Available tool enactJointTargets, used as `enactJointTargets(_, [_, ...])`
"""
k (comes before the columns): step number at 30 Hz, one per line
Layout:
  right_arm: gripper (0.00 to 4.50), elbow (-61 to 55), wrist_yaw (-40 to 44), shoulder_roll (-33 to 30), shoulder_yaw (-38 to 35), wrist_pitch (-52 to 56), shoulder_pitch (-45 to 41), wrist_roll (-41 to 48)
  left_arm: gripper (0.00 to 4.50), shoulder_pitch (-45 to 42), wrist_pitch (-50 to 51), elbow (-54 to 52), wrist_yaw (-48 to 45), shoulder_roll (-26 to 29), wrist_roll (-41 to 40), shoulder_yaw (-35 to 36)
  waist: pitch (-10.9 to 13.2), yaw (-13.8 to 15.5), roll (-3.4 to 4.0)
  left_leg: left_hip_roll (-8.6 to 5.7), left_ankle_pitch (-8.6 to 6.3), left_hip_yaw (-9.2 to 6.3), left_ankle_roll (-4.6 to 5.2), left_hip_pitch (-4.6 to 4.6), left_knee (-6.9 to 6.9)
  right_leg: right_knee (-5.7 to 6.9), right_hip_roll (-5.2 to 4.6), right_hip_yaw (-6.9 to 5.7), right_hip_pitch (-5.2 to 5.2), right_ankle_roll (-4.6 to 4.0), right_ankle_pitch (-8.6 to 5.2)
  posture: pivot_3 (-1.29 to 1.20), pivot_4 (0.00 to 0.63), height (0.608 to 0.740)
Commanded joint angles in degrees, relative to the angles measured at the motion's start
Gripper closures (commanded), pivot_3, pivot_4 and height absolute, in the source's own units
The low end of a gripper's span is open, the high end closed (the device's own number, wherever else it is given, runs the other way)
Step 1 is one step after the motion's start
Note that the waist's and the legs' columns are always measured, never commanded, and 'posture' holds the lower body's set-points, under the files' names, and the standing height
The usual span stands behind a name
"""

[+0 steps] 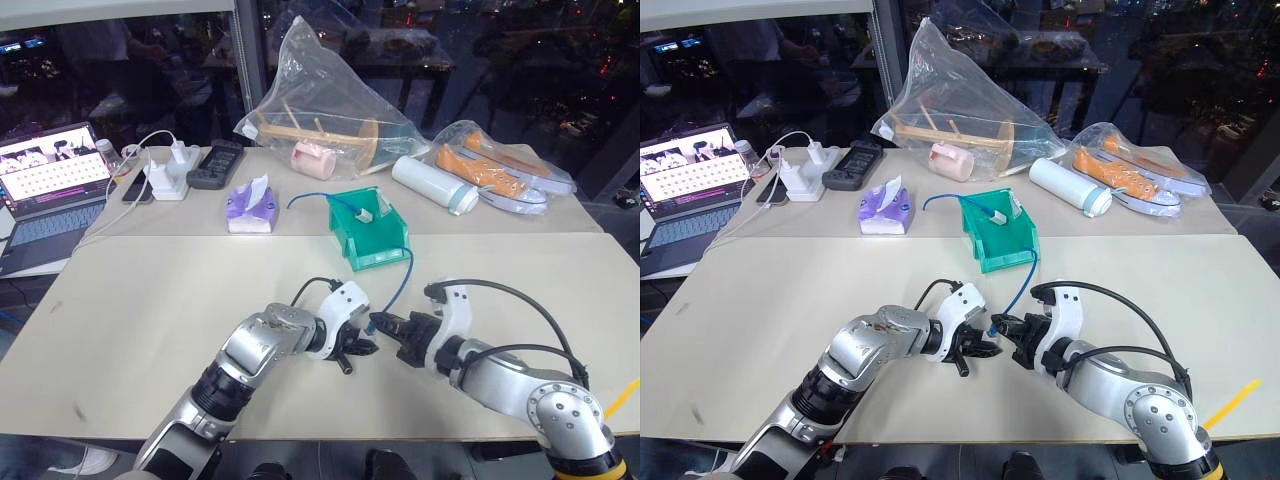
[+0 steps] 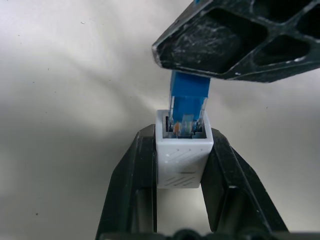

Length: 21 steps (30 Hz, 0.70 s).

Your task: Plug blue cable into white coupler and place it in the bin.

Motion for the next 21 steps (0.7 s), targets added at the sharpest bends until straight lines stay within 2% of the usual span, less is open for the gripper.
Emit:
enactJointTargets(1, [4.5, -0.04, 1.19, 0.57, 4.97, 4.92, 0.99, 1.27, 3.82, 0.35, 0.22, -3.47, 1.76, -1.34, -1.05, 1.1, 0.0, -0.01, 0.0, 0.0, 0.0, 0.0, 0.0, 0.0, 0.0, 0.0, 0.0, 0.0, 0.0, 0.0, 0.0, 0.0, 0.15, 0.74])
enactJointTargets(8, [4.5, -0.15, 3.84, -0.75, 5.77, 6.86, 2.94, -3.27, 3.82, 1.06, 1.2, -4.09, 2.63, -1.37, -1.57, 1.91, -0.01, -0.04, 0.0, 0.0, 0.0, 0.0, 0.0, 0.0, 0.0, 0.0, 0.0, 0.0, -0.01, 0.0, 0.0, 0.0, 0.15, 0.74])
enactJointTargets(15, [4.5, 3.28, 9.54, 0.57, 7.4, 7.97, 3.82, -10.54, 3.82, -0.44, 0.54, -2.32, 1.34, -0.01, -2.3, 1.87, -0.19, -0.15, -0.02, 0.0, 0.0, 0.0, 0.0, 0.04, 0.0, 0.0, 0.0, 0.0, 0.01, -0.01, -0.01, 0.0, 0.15, 0.74])
enactJointTargets(21, [4.5, 3.36, 11.79, 2.69, 8.62, 9.38, 3.17, -15.23, 3.82, -1.87, 0.0, -1.13, 1.55, -0.98, -2.33, 1.39, -0.45, -0.25, -0.06, 0.0, 0.0, 0.0, 0.0, 0.1, -0.01, 0.01, 0.0, 0.0, 0.06, -0.02, -0.02, 0.0, 0.15, 0.74])
